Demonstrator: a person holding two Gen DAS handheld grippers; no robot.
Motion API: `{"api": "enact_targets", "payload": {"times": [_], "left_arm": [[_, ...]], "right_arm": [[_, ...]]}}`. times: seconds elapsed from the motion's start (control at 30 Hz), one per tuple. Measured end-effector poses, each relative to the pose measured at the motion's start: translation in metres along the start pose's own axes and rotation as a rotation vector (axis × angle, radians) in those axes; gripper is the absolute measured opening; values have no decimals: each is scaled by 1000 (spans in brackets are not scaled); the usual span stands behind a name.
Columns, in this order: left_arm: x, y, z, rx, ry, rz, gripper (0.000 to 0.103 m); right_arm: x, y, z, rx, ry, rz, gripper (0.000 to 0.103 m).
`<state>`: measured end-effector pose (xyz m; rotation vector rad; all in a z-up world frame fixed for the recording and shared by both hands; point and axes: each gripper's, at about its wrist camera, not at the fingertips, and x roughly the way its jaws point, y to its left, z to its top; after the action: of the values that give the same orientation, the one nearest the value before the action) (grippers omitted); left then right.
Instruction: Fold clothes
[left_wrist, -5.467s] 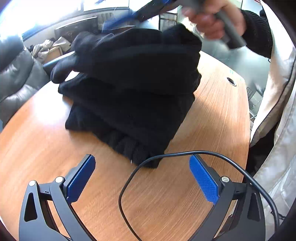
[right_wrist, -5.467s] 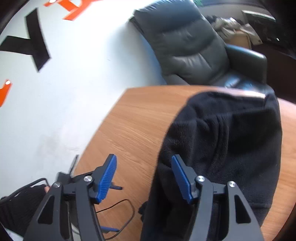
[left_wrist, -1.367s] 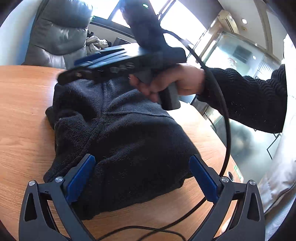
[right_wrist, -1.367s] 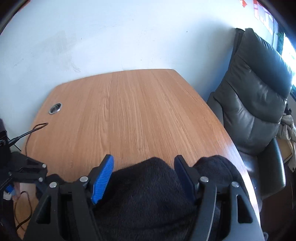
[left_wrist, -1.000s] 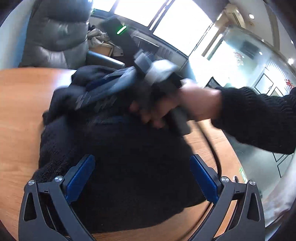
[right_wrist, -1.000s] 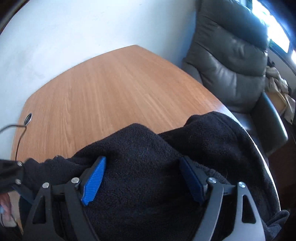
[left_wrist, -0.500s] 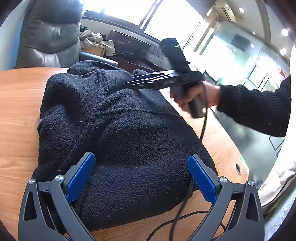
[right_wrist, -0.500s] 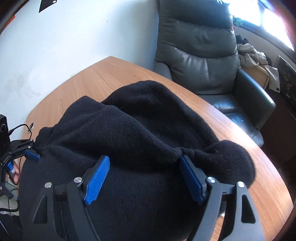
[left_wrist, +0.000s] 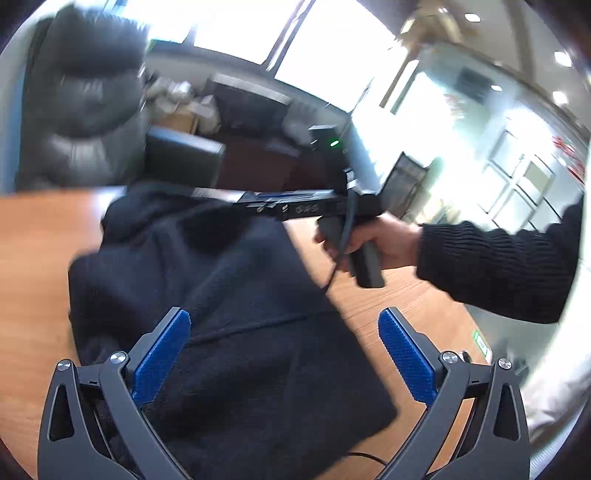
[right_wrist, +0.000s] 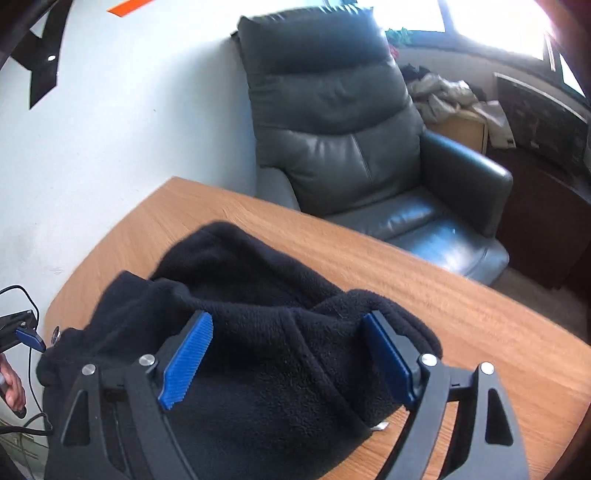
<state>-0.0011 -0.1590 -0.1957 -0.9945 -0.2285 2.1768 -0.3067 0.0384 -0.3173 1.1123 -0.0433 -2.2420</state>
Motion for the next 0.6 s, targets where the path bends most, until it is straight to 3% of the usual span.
{"api": "enact_targets", "payload": {"times": [0.17,0.27,0.3,0.4,0.47,0.53,0.6], "left_arm": [[14,33,-34,-77,22,16,100],[3,26,-27,-70,30,9,103],[0,26,-25,-65,27,16,103],[2,36,-30,-63,100,48,101],[-4,28,-23,-29,129,48,102],[-19,26,-12,-43,149,22,103],[-37,35,-1,-86,161,-16,103]], "right_arm": [[0,6,-10,-6,-30,-10,88],[-37,6,-4,16,-150,28,87],[-37,5,-5,26,-144,13,87],[-12,0,-13,80,33,-83,84],[-30,5,-17,124,-21,-64,84],[-75,8,-30,224,-88,18,85],[-113,15,-53,307,-132,102,94]]}}
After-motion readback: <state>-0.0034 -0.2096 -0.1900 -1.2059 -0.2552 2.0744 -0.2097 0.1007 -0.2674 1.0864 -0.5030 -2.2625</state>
